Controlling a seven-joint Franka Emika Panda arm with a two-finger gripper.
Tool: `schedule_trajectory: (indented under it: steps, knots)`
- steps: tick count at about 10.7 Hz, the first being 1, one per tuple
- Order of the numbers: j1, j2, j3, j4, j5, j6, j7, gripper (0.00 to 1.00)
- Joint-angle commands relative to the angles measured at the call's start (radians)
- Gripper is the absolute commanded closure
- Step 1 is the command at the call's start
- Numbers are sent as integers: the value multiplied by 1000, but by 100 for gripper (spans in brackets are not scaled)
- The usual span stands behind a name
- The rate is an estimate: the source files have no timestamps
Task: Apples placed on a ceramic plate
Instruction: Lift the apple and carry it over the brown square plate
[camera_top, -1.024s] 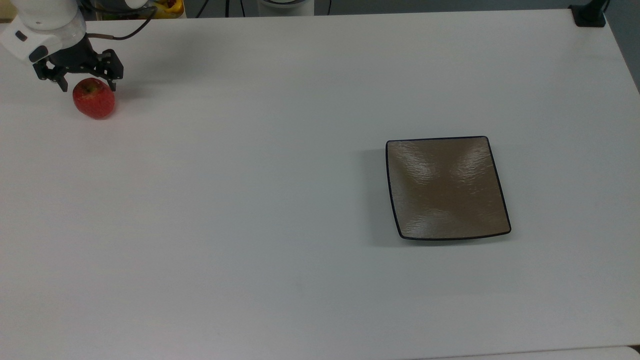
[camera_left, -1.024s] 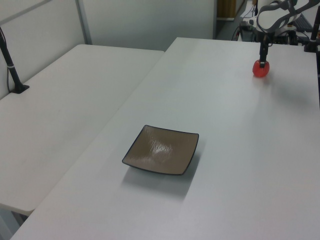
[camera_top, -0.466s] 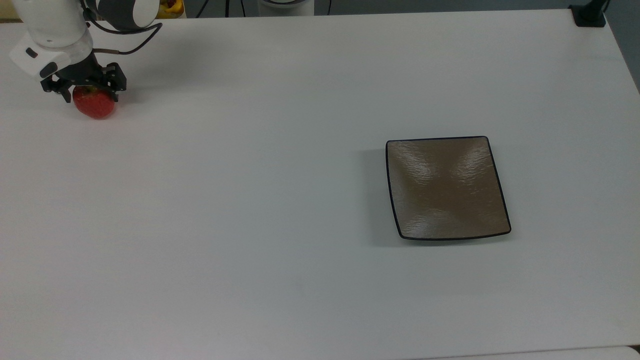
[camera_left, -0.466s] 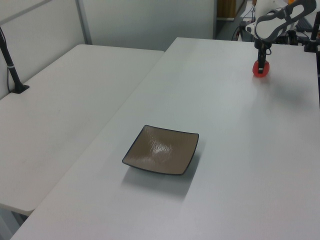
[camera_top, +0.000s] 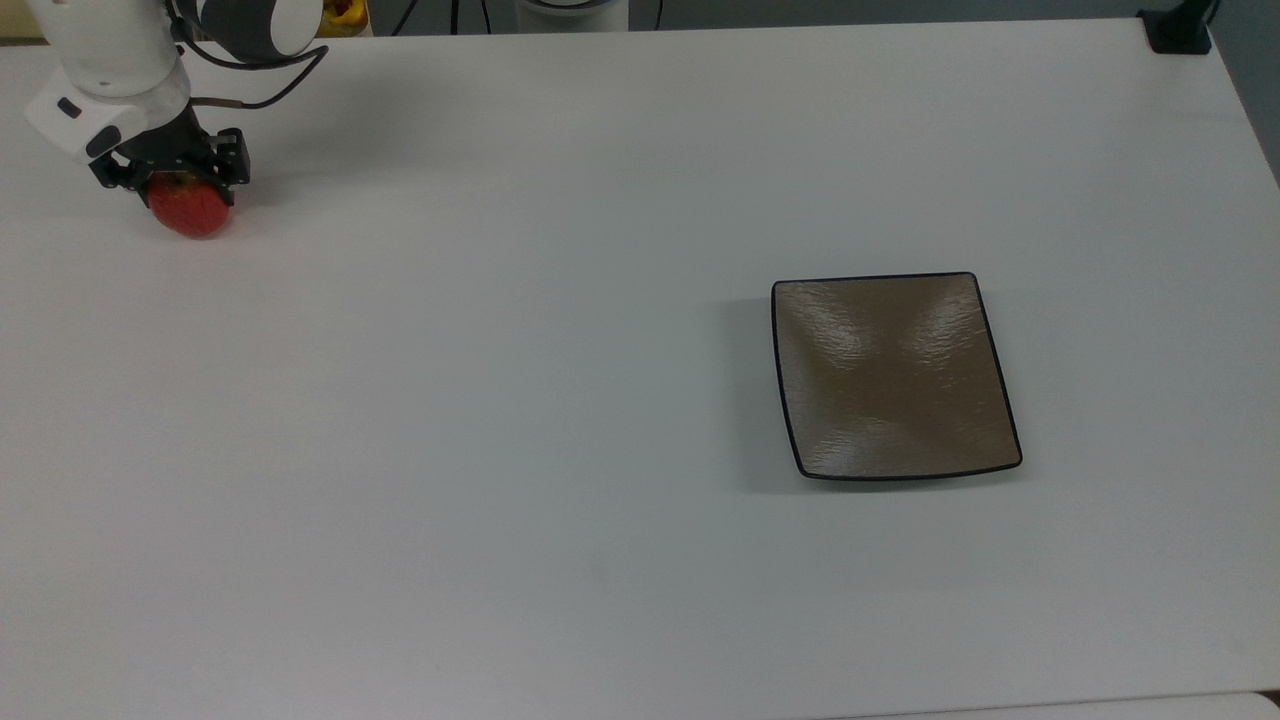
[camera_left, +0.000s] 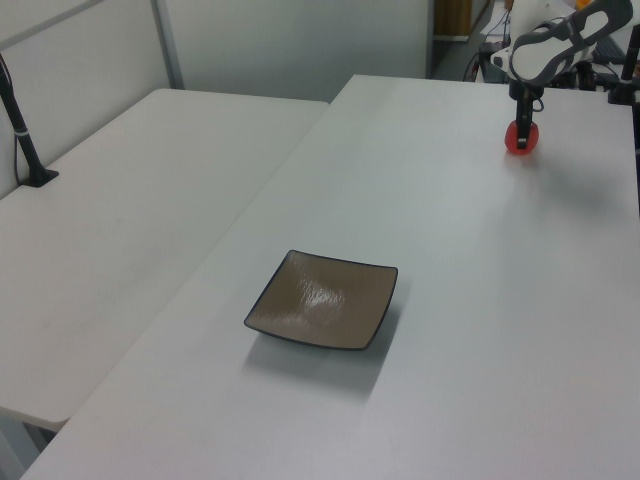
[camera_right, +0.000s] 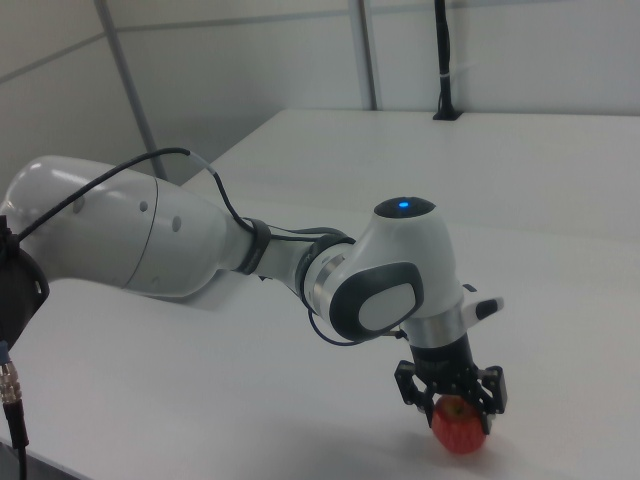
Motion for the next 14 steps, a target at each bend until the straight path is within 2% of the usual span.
schedule_trajectory:
  steps: [1,3,8,9,10,12,14]
  knots:
    - [2,-56,6,-15,-10,-32,-9,94]
    - [7,-117,12,14,-9,-130,-9,93]
    - [37,-260,61,199,13,-471,-13,91]
    - [48,-280,96,233,24,-519,-7,91]
    - [47,-310,153,264,31,-578,-6,91]
    - [41,-355,258,264,39,-609,8,91]
    - [48,-355,329,269,48,-613,117,91]
